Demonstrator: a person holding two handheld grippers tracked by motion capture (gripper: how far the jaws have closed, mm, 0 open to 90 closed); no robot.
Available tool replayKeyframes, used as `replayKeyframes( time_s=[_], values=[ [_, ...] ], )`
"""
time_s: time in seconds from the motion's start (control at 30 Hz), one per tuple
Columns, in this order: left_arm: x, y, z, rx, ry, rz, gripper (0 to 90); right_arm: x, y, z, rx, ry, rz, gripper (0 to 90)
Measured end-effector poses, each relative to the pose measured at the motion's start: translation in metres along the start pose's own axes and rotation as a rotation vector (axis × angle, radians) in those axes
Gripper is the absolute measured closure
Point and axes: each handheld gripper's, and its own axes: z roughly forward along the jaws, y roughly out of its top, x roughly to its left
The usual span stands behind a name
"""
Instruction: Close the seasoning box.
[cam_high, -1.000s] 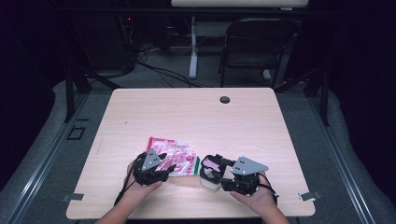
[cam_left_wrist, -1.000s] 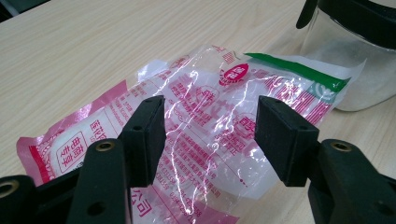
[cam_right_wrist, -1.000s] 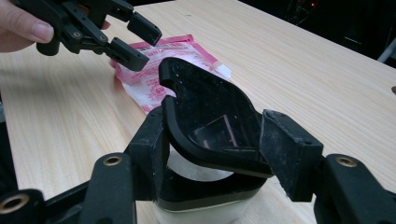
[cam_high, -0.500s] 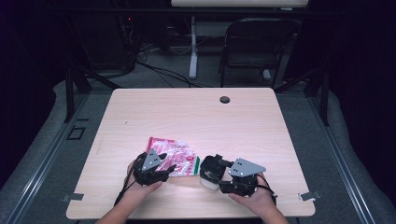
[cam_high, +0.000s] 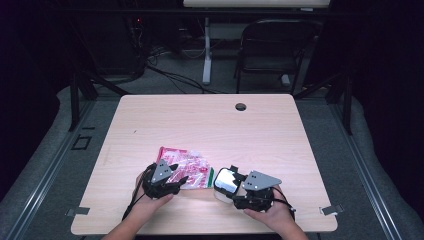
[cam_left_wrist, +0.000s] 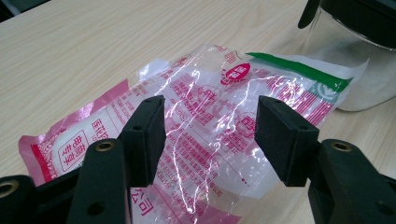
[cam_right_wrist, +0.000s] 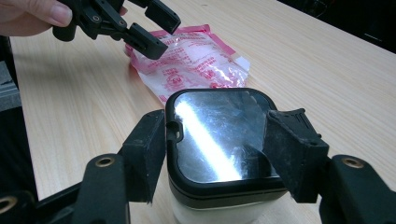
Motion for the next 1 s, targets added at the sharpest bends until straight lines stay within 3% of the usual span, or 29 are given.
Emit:
replayKeyframes(
  time_s=[0.37,0.43,0.63,1.0],
  values=[
    [0.001,0.000,-0.001,0.000,0.004,0.003,43.2,-0.003,0.003,-0.006,-0.034,0.001,0.033,39.9],
    [0.001,0.000,-0.001,0.000,0.005,0.003,43.2,-0.005,0.004,-0.007,-0.052,-0.004,0.057,40.0],
    [0.002,-0.001,-0.001,-0.001,0.008,-0.004,43.2,-0.016,0.002,-0.015,-0.091,-0.045,0.121,40.5],
    [0.006,-0.002,-0.001,0.000,0.021,-0.016,43.3,-0.041,-0.010,-0.024,-0.104,-0.165,0.233,41.1]
  ],
)
